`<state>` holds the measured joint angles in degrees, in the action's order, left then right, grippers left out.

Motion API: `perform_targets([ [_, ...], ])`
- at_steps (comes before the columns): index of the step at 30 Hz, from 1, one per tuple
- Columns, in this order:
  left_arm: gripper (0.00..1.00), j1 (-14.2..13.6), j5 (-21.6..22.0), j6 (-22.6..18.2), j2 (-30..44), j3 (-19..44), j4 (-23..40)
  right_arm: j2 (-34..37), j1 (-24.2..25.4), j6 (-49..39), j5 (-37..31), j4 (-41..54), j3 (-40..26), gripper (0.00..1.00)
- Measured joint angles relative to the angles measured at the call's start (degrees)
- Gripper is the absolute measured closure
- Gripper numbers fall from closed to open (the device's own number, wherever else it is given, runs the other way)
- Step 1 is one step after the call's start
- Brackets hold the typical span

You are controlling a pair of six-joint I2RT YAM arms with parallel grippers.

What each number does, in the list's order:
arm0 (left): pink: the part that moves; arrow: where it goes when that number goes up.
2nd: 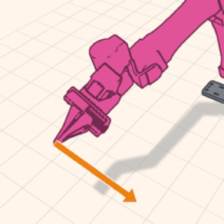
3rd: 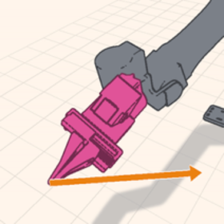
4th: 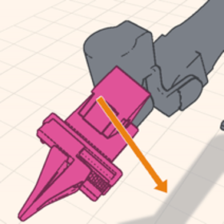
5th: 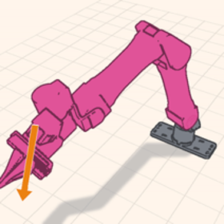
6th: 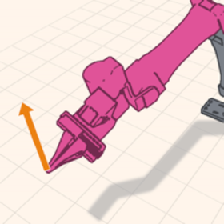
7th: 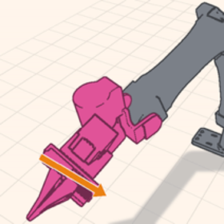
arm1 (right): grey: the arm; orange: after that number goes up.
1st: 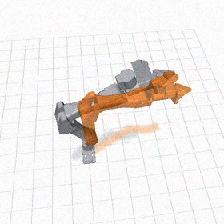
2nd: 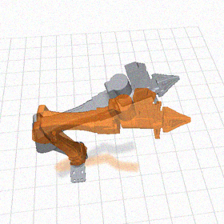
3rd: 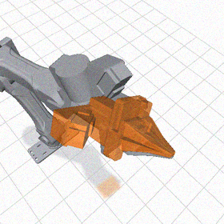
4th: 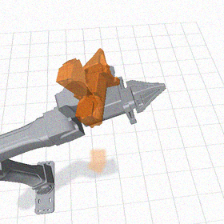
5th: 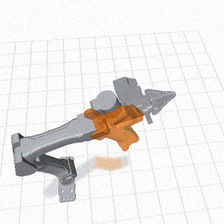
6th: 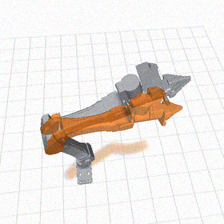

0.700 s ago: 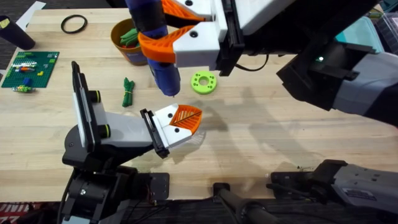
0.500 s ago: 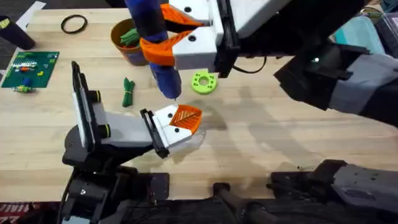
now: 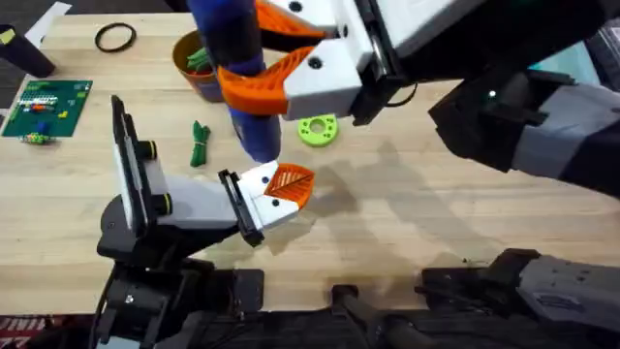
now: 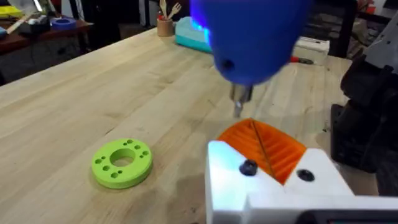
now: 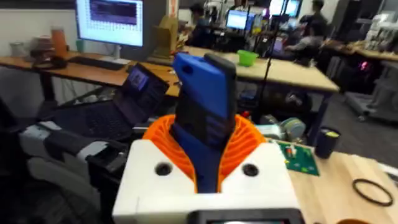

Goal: Pick up the gripper from the table and insert it into the empty holder that is missing its gripper. Then pick up a screw, insert it into the mounting hole, and use the screwdriver to tighten it. Finally, clean up the table by picking up the vegetable and placing it into the bucket.

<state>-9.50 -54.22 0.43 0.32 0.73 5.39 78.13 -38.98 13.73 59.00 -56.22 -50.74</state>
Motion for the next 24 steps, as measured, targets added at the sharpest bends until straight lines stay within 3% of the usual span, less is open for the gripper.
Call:
perform_targets([
  [24, 0.987, 0.0, 0.0, 0.0, 0.0, 0.0, 0.0, 0.0, -1.2, 1.7, 1.1, 1.9, 0.7, 0.883],
])
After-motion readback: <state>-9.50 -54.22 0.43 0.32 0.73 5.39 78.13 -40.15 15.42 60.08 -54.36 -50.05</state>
